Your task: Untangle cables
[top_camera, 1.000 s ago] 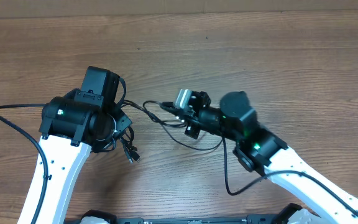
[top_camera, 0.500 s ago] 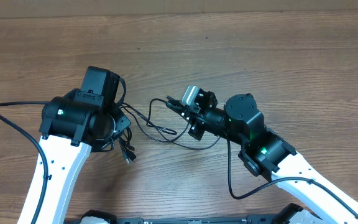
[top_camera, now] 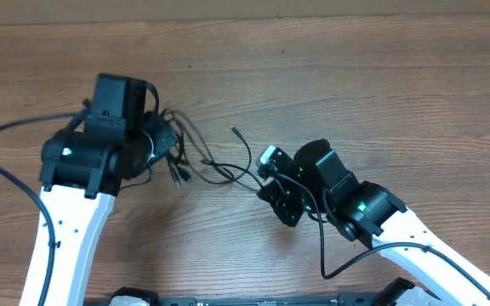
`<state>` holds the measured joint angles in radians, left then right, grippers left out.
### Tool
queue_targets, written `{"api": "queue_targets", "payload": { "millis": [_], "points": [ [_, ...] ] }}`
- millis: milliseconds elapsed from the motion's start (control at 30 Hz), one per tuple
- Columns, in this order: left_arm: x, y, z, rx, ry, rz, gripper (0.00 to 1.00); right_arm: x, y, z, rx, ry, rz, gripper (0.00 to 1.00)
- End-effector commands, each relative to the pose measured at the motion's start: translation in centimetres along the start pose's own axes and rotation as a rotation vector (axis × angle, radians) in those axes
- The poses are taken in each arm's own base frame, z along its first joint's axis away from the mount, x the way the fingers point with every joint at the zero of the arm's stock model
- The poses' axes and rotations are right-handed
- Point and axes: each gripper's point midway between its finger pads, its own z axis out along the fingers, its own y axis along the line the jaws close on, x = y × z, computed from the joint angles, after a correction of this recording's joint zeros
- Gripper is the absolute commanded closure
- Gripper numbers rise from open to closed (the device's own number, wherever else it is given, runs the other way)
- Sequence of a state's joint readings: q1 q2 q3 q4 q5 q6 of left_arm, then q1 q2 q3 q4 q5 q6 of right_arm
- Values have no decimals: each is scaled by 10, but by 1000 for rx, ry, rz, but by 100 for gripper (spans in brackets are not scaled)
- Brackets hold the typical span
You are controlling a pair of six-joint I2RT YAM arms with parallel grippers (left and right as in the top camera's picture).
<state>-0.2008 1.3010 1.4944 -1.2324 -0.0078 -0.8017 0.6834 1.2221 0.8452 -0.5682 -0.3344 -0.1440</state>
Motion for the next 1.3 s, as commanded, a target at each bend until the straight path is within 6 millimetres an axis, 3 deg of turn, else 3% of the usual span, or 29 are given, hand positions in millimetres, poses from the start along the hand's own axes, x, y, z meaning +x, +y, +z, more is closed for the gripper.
{"api": "queue_targets", "payload": {
  "millis": [0, 133, 200, 233, 267, 467, 567, 733, 800, 833, 867, 1067, 1267],
  "points": [
    [-16, -38, -45, 177, -69, 293, 96, 7, -21, -11, 150, 28, 148, 96],
    [-22, -49, -79, 224, -128, 423, 96, 30, -60, -23, 396, 68, 382, 91],
    [-23, -49, -93, 233, -149, 458, 96, 37, -75, -31, 482, 59, 480, 82],
    [-23, -49, -97, 235, -156, 472, 96, 38, -80, -33, 501, 54, 513, 76],
    [-23, -49, -102, 238, -165, 488, 96, 39, -84, -35, 513, 46, 543, 62],
    [-20, -47, -123, 260, -223, 584, 96, 40, -114, -49, 550, -11, 690, 45],
    [-13, -50, -130, 295, -235, 700, 96, 26, -117, -50, 477, -75, 710, 33],
    [6, -62, -137, 402, -216, 913, 96, -25, -87, -47, 221, -204, 498, 25],
    [16, -66, -139, 450, -203, 1013, 96, -46, -72, -51, 123, -271, 428, 14],
    [20, -67, -140, 463, -200, 1057, 96, -54, -67, -53, 93, -299, 409, 2],
    [22, -66, -139, 464, -198, 1085, 96, -60, -63, -56, 69, -324, 392, 0],
    [33, -55, -135, 441, -157, 1203, 96, -91, -27, -77, -120, -437, 288, 0],
    [57, -40, -133, 466, -76, 1384, 96, -104, 9, -95, -297, -485, 167, 0]
  ]
}}
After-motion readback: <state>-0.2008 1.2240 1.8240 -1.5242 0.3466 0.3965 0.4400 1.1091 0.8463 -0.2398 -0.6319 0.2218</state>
